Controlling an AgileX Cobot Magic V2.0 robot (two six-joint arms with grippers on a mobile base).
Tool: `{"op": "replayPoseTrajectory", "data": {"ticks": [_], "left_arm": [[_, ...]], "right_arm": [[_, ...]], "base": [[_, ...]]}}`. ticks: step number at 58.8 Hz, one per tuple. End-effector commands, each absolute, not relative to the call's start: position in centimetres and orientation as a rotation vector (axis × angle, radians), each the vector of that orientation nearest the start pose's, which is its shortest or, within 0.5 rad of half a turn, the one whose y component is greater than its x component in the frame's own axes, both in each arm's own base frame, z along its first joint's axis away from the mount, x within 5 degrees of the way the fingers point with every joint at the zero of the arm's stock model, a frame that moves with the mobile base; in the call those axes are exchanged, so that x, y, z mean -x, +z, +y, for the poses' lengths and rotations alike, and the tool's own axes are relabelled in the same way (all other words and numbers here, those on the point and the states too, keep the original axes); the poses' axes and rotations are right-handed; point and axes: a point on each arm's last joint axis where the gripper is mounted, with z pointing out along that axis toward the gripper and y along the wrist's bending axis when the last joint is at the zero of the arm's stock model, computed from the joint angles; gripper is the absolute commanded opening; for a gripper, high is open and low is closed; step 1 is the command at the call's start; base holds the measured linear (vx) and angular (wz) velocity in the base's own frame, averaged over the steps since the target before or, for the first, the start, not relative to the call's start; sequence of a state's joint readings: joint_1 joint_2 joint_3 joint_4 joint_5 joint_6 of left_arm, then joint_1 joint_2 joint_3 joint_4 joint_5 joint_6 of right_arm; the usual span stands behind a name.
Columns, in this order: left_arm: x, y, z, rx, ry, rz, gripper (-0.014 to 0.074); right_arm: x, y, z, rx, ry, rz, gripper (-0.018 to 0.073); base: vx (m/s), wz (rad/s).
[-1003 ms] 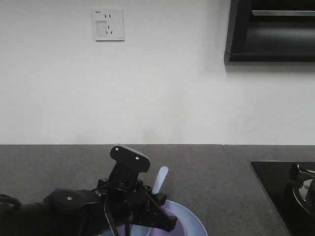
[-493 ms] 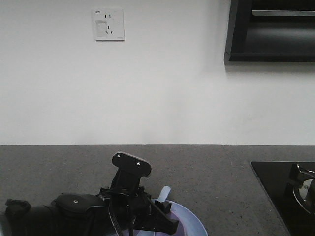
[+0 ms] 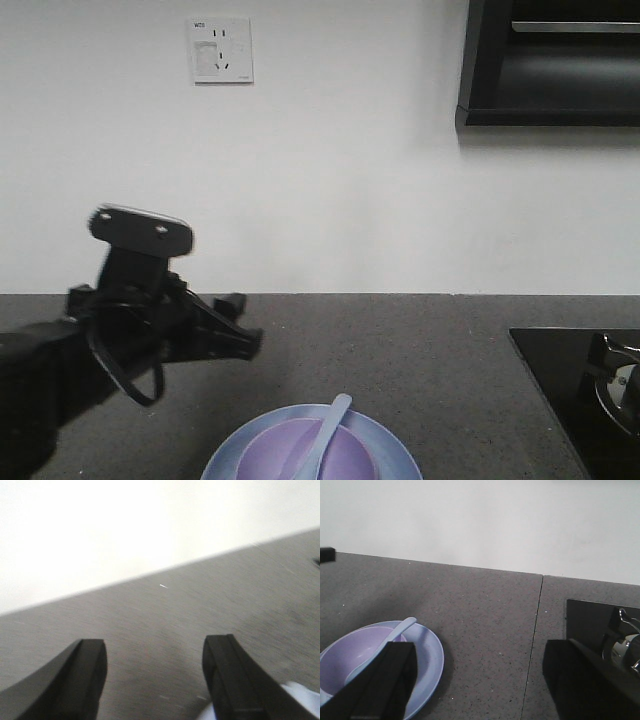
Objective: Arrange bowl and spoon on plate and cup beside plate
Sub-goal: 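Withdraw the left gripper from the bowl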
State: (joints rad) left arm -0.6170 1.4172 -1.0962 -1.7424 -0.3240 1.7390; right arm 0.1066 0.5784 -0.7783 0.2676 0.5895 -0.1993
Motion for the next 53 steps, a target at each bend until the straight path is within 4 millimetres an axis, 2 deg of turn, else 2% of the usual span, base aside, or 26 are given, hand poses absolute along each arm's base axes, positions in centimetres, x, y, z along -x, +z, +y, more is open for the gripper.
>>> {"op": "replayPoseTrajectory", "data": {"ticks": [1, 11, 19, 53], "left_arm": [[-26.7, 38.9, -14.0, -0.274, -0.098, 1.718, 0.0454], [-24.1, 42.1, -10.2, -0.183, 0.093, 1.651, 0.0443], [-22.6, 43.3, -8.6, -0.128, 0.159, 1.627, 0.0443], [-22.6, 43.6, -9.7, -0.197, 0.052, 1.572, 0.0443]], "right_arm": [[-10.7, 39.1, 2.3, 0.154, 0.21, 1.756, 0.0573], [-10.6, 39.0, 2.2, 0.165, 0.2, 1.765, 0.0573], [-10.6, 38.9, 2.3, 0.165, 0.202, 1.771, 0.0573], [-10.6, 38.9, 2.3, 0.162, 0.204, 1.77, 0.0573]], "base": [[0.0, 0.0], [0.0, 0.0], [0.0, 0.0], [0.0, 0.0]]}}
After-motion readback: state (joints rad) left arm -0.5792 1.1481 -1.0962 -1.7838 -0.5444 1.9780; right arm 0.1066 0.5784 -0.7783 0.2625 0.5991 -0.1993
